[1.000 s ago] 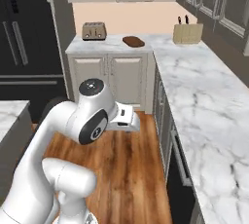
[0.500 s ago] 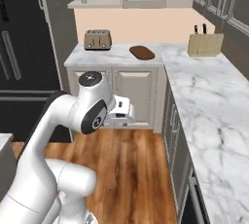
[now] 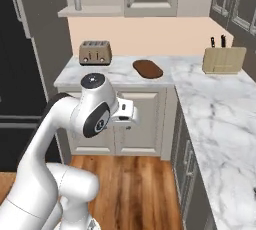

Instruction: Move the cutting board and knife to the sink. Then move spray from the cabinet to the counter.

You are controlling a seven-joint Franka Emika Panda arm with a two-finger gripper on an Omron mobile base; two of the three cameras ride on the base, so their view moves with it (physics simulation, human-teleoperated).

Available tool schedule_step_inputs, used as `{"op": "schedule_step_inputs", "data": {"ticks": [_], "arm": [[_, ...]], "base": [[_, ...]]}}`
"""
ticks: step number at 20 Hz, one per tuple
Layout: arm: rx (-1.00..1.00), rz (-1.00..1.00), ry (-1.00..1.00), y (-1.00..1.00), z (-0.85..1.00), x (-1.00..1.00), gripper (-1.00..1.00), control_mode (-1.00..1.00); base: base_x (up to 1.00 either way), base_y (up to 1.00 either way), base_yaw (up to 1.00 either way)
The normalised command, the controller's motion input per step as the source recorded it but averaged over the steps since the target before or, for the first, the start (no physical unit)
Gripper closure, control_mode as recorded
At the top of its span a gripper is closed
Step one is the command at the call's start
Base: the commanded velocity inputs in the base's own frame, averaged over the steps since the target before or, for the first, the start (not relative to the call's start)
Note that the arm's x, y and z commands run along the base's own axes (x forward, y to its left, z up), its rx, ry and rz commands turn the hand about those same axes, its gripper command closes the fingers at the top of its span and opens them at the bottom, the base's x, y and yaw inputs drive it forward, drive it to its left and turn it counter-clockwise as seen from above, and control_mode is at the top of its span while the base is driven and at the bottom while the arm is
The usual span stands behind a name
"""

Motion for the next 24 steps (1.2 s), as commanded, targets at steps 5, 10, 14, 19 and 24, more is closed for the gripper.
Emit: {"op": "schedule_step_inputs", "data": {"ticks": [5,10,14,19,24], "arm": [[0.00,0.00,0.00,0.00,0.00,0.00,-1.00,1.00],[0.00,0.00,0.00,0.00,0.00,0.00,-1.00,1.00],[0.00,0.00,0.00,0.00,0.00,0.00,-1.00,1.00],[0.00,0.00,0.00,0.00,0.00,0.00,-1.00,1.00],[0.00,0.00,0.00,0.00,0.00,0.00,-1.00,1.00]], "base": [[1.00,0.14,0.03],[1.00,0.08,0.05],[1.00,0.03,0.06],[1.00,0.00,0.07],[0.92,-0.05,0.12]]}}
